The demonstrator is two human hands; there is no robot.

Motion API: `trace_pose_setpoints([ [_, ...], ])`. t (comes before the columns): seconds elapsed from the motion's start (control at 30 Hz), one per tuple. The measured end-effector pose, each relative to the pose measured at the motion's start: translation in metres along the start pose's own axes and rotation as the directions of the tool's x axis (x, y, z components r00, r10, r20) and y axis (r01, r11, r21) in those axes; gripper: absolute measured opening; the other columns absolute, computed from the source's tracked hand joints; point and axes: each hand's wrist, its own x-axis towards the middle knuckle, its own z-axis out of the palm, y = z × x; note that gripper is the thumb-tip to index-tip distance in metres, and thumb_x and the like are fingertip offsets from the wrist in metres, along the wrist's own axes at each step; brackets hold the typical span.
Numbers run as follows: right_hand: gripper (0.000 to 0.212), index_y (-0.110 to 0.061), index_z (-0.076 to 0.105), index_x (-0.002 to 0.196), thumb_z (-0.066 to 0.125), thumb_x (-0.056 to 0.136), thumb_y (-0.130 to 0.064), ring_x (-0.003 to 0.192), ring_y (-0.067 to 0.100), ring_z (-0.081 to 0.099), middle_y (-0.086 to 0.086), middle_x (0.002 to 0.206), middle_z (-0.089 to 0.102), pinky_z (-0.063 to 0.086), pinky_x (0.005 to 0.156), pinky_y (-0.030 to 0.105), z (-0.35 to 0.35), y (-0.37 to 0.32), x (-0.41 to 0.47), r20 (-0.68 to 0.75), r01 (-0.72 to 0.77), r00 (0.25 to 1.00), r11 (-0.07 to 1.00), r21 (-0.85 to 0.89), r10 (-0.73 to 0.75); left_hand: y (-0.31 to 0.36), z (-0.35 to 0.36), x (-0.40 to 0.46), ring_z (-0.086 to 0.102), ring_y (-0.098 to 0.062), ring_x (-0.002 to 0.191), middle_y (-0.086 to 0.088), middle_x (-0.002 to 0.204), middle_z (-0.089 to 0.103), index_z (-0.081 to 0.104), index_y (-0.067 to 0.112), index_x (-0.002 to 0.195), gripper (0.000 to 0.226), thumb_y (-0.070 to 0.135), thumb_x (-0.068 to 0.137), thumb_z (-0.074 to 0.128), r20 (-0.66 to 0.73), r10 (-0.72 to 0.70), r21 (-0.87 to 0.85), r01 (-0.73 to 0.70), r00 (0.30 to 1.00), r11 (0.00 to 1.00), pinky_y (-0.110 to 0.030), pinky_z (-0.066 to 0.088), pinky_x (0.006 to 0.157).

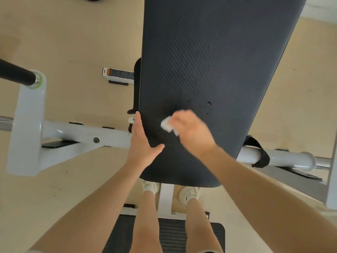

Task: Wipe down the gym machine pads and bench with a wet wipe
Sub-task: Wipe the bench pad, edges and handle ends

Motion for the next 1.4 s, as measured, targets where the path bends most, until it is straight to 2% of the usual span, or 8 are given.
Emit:
trace_pose_setpoints([
  [0.17,0.037,-0.001,0.064,0.101,0.033,0.081,0.001,0.091,0.020,0.039,0.018,0.100,0.058,0.035,0.075,0.027,-0.036,0.033,0.036,-0.357,-0.191,0.919,0.981,-0.029,0.168,-0.001,0.013,0.003,0.024,-0.026,0.138,-0.008,0.151,0.016,-0.014,0.020,0.146,0.123,0.020,0.067,0.081,-0.080,-0.032,0.102,0.040,0.996,0.994,-0.045,0.026,0.113],
  [0.3,0.044,-0.005,0.062,0.101,0.022,0.085,-0.011,0.090,0.025,0.050,0.013,0.099,0.058,0.042,0.073,0.030,-0.001,0.028,0.012,-0.178,-0.080,0.983,0.982,-0.170,0.050,-0.002,0.019,0.004,0.027,-0.029,0.136,-0.011,0.149,0.019,-0.015,0.022,0.146,0.124,0.018,0.068,0.081,-0.125,-0.057,0.111,0.071,0.990,0.991,-0.047,0.029,0.111],
  [0.5,0.040,-0.005,0.069,0.095,0.080,0.057,0.001,0.082,0.025,0.063,0.009,0.095,0.066,0.056,0.066,0.029,0.049,0.016,-0.060,0.176,0.118,0.979,0.989,-0.083,-0.102,-0.001,0.036,-0.011,0.021,-0.033,0.137,-0.018,0.150,0.016,-0.003,0.015,0.148,0.107,0.025,0.075,0.074,-0.294,-0.076,0.249,0.154,0.953,0.956,-0.042,0.026,0.110],
  [0.77,0.015,-0.014,0.059,0.090,0.045,0.090,-0.018,0.081,0.008,0.049,-0.007,0.086,0.042,0.034,0.069,0.024,-0.034,0.047,-0.001,-0.304,-0.138,0.929,0.959,0.246,0.211,0.003,0.051,-0.019,0.020,-0.033,0.137,-0.019,0.150,0.017,0.004,0.011,0.148,0.090,0.026,0.084,0.065,-0.373,-0.127,0.242,0.229,0.919,0.943,-0.039,0.023,0.111],
  [0.9,0.016,-0.010,0.058,0.094,0.047,0.089,-0.020,0.072,-0.006,0.046,-0.010,0.085,0.044,0.037,0.065,0.021,-0.043,0.065,0.009,-0.373,-0.153,0.912,0.985,0.075,0.170,0.007,0.052,-0.019,0.019,-0.033,0.138,-0.017,0.151,0.014,0.001,0.012,0.148,0.090,0.025,0.085,0.063,-0.371,-0.149,0.235,0.248,0.916,0.940,-0.039,0.027,0.110],
  [1.07,0.030,-0.012,0.065,0.085,0.069,0.063,0.007,0.076,0.028,0.055,0.009,0.083,0.057,0.051,0.057,0.031,0.018,0.052,-0.050,-0.058,0.153,0.986,0.982,-0.110,-0.160,0.008,0.054,-0.019,0.021,-0.034,0.135,-0.016,0.151,0.014,0.000,0.012,0.148,0.090,0.022,0.086,0.063,-0.384,-0.169,0.225,0.269,0.908,0.937,-0.039,0.030,0.107],
  [1.2,0.042,-0.012,0.048,0.128,0.050,0.088,0.000,0.113,0.022,0.044,0.006,0.126,0.046,0.045,0.093,0.032,0.035,0.039,-0.083,0.291,0.089,0.955,0.992,-0.090,-0.059,0.010,0.054,-0.020,0.023,-0.035,0.135,-0.016,0.150,0.015,0.000,0.012,0.148,0.089,0.021,0.086,0.063,-0.383,-0.163,0.227,0.264,0.909,0.937,-0.039,0.030,0.107],
  [1.4,0.020,-0.005,0.061,0.094,0.044,0.088,-0.012,0.081,-0.003,0.047,-0.001,0.089,0.053,0.035,0.071,0.016,-0.045,0.063,-0.006,-0.409,-0.138,0.885,0.965,0.225,0.222,0.012,0.054,-0.019,0.020,-0.034,0.135,-0.016,0.151,0.013,-0.001,0.011,0.148,0.089,0.020,0.086,0.063,-0.375,-0.173,0.217,0.267,0.911,0.939,-0.040,0.030,0.107],
])
